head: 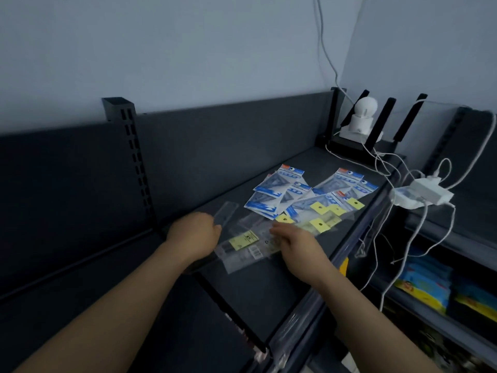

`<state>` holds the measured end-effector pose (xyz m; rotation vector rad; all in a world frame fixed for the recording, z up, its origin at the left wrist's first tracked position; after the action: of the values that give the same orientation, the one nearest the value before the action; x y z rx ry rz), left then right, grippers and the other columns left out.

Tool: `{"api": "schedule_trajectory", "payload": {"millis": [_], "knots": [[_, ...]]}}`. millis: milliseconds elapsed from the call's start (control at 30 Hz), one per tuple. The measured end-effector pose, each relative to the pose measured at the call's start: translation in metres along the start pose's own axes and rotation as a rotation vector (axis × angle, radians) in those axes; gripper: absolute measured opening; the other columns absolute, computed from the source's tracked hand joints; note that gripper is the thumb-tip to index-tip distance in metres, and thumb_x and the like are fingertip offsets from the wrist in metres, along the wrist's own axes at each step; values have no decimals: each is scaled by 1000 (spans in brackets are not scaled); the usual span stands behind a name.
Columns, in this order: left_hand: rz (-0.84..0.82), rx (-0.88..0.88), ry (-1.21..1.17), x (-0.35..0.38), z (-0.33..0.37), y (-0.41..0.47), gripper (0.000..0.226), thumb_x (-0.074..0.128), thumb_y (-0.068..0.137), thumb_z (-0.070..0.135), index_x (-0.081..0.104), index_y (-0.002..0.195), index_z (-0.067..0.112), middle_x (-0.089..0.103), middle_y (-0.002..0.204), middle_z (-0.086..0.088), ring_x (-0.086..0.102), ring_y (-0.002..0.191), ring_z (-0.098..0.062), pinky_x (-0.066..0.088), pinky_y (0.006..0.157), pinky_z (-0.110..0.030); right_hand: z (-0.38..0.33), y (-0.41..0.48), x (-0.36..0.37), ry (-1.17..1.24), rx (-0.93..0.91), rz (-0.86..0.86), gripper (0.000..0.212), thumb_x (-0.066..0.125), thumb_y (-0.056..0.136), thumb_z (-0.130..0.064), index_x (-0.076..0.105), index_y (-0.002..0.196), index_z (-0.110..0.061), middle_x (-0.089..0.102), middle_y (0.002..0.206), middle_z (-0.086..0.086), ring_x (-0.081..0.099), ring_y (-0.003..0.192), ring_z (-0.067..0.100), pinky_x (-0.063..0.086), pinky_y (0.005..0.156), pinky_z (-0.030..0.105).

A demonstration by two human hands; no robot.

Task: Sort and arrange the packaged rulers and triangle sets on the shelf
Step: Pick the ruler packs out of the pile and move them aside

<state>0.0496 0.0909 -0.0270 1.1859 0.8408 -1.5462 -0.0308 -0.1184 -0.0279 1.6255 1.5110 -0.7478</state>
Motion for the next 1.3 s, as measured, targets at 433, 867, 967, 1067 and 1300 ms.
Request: {"api": "schedule_trajectory", "payload": {"millis": [433,867,967,1067,1300], "knots": [[-118,-180,-338,12,38,-6,68,84,63,40,48,116,18,55,114,1,55,98,-14,50,80,-30,50,28,-11,-36,-156,-46,24,56,92,-21,65,112,-14,59,123,-1,46,119,18,36,106,38],[-261,-215,-326,6,43,-8,48,85,63,37,63,99,15,65,100,0,62,88,-14,53,77,-31,55,18,-12,-61,-6,-21,75,59,90,-42,23,151,-18,18,159,0,12,147,16,17,119,33],[-213,-234,-299,-7,25,-13,36,79,72,32,65,99,12,64,100,-2,61,87,-16,48,72,-27,53,18,-12,-124,-23,-47,64,54,93,-44,33,147,-16,30,154,3,21,143,19,17,117,31],[-176,-276,-344,-20,7,-20,32,76,76,26,63,103,13,64,103,-4,61,90,-19,49,77,-29,47,21,-12,-234,-47,-21,53,52,92,-48,47,137,-21,44,142,0,33,133,20,21,113,33],[-200,-293,-432,-34,-11,-31,18,68,83,22,64,98,12,67,88,-3,62,73,-14,48,64,-26,29,35,-11,-282,-123,-192,43,53,94,-33,49,136,-26,41,146,0,33,134,21,27,110,31]]}}
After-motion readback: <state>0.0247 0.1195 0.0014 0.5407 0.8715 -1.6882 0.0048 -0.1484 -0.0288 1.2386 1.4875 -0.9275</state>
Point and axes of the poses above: each hand's wrist, its own y-axis towards the middle knuckle, its own x-axis out of the palm, z = x × y, the point moved 1 cm from there along y, towards the middle knuckle
